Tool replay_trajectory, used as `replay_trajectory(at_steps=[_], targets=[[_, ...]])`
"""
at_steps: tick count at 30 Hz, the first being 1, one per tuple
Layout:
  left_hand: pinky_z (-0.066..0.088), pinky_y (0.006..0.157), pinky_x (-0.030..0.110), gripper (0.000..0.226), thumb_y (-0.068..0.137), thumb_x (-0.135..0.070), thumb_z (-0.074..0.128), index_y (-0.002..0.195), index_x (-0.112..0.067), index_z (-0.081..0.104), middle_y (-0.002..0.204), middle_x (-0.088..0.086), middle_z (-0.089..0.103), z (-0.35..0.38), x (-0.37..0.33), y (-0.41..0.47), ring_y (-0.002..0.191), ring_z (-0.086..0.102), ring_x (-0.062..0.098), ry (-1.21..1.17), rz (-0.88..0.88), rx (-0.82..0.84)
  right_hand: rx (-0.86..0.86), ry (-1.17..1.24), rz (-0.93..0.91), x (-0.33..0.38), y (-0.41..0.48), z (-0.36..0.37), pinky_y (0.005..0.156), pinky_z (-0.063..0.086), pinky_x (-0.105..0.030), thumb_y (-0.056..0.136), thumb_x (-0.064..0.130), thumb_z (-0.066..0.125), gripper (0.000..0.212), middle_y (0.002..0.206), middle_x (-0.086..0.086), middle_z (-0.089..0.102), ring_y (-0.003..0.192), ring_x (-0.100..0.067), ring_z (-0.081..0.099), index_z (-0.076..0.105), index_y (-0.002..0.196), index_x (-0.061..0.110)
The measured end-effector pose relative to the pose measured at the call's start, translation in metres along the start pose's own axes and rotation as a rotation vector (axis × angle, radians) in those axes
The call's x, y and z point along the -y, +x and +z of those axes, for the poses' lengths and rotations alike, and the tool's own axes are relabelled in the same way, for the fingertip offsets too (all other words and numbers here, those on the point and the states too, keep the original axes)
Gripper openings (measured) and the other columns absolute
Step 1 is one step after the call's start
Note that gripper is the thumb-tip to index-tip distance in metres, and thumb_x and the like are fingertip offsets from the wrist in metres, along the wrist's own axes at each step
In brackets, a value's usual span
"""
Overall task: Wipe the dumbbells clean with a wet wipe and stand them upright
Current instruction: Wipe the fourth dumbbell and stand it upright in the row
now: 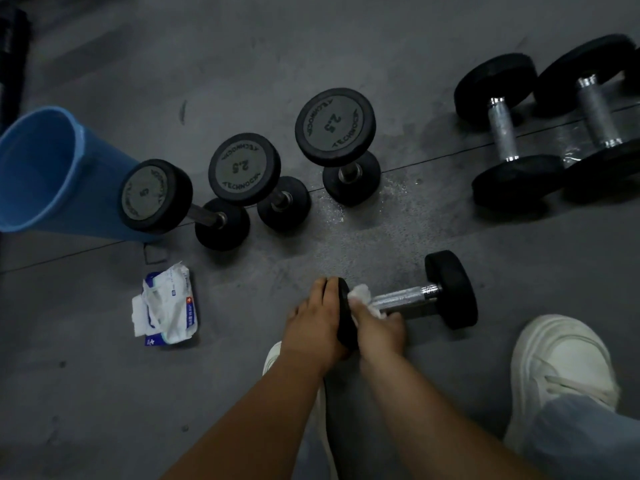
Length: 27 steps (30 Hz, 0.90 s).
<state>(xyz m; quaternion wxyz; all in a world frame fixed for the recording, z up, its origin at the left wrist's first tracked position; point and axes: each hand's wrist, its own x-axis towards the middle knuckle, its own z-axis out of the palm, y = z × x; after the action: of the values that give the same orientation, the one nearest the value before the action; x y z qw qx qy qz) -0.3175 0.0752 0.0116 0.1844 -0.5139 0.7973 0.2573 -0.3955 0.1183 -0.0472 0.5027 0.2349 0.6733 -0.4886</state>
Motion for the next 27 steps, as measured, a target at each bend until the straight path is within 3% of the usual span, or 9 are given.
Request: replay_trajectory(at_steps=[2, 7, 12, 16, 21, 24, 27], targets=[[0.039, 0.105, 0.040, 0.106, 0.071, -0.039, 0.077, 0.152, -0.026, 0.010, 0.156, -0.003, 0.017, -0.002, -0.001, 0.001, 0.128, 0.047, 0.026, 0.009, 0.007, -0.020, 0.034, 0.100, 0.091, 0.009, 0.004, 0.009, 0.069, 0.058, -0.032, 0.072, 0.015, 0.085, 0.038, 0.090, -0.007, 0.073, 0.076, -0.021, 0.072, 0.066, 0.105, 0.009], [0.040, 0.104, 0.039, 0.107, 0.069, -0.046, 0.077, 0.151, -0.028, 0.011, 0.154, -0.005, 0.021, 0.002, 0.002, 0.001, 0.126, 0.049, 0.023, 0.030, 0.028, -0.025, 0.020, -0.080, -0.099, -0.014, -0.004, -0.013, 0.071, 0.057, -0.031, 0.072, 0.027, 0.085, 0.039, 0.090, -0.006, 0.073, 0.077, -0.016, 0.071, 0.060, 0.096, 0.012], [0.037, 0.104, 0.037, 0.110, 0.070, -0.043, 0.078, 0.154, -0.021, 0.010, 0.156, 0.000, 0.021, -0.006, -0.001, 0.004, 0.130, 0.045, 0.025, 0.146, 0.022, 0.032, 0.015, 0.035, 0.052, 0.007, 0.010, 0.010, 0.062, 0.054, -0.027, 0.074, 0.017, 0.083, 0.032, 0.089, -0.009, 0.073, 0.072, -0.020, 0.071, 0.069, 0.102, 0.007], [0.036, 0.104, 0.034, 0.102, 0.066, -0.048, 0.081, 0.144, -0.014, 0.026, 0.140, 0.004, 0.040, -0.021, -0.007, 0.012, 0.125, 0.046, 0.023, 0.357, 0.103, 0.057, 0.021, -0.111, -0.070, -0.010, -0.007, -0.013, 0.066, 0.054, -0.027, 0.074, 0.022, 0.083, 0.041, 0.092, -0.012, 0.072, 0.075, -0.019, 0.069, 0.062, 0.103, 0.002], [0.029, 0.115, 0.037, 0.095, 0.078, -0.032, 0.076, 0.152, -0.006, 0.023, 0.156, 0.014, 0.030, 0.005, -0.010, -0.005, 0.145, 0.030, 0.028, 0.284, 0.075, -0.139, 0.044, 0.070, 0.122, 0.014, 0.008, 0.013, 0.063, 0.056, -0.031, 0.072, 0.014, 0.083, 0.034, 0.085, -0.010, 0.073, 0.071, -0.022, 0.071, 0.068, 0.101, 0.003], [0.029, 0.115, 0.044, 0.095, 0.073, -0.030, 0.079, 0.150, -0.008, 0.028, 0.153, 0.014, 0.035, 0.018, -0.011, -0.005, 0.145, 0.030, 0.030, 0.253, 0.059, -0.229, 0.023, -0.074, 0.001, 0.000, -0.001, 0.002, 0.075, 0.060, -0.035, 0.064, 0.035, 0.086, 0.052, 0.089, -0.007, 0.074, 0.076, -0.020, 0.072, 0.066, 0.104, 0.009], [0.016, 0.120, 0.040, 0.102, 0.073, -0.036, 0.080, 0.153, -0.012, 0.020, 0.157, 0.012, 0.026, 0.016, -0.008, 0.000, 0.149, 0.018, 0.029, 0.210, 0.087, -0.166, 0.050, -0.060, -0.011, -0.002, 0.004, 0.001, 0.079, 0.059, -0.037, 0.068, 0.032, 0.087, 0.047, 0.092, -0.007, 0.073, 0.078, -0.019, 0.072, 0.064, 0.103, 0.010]])
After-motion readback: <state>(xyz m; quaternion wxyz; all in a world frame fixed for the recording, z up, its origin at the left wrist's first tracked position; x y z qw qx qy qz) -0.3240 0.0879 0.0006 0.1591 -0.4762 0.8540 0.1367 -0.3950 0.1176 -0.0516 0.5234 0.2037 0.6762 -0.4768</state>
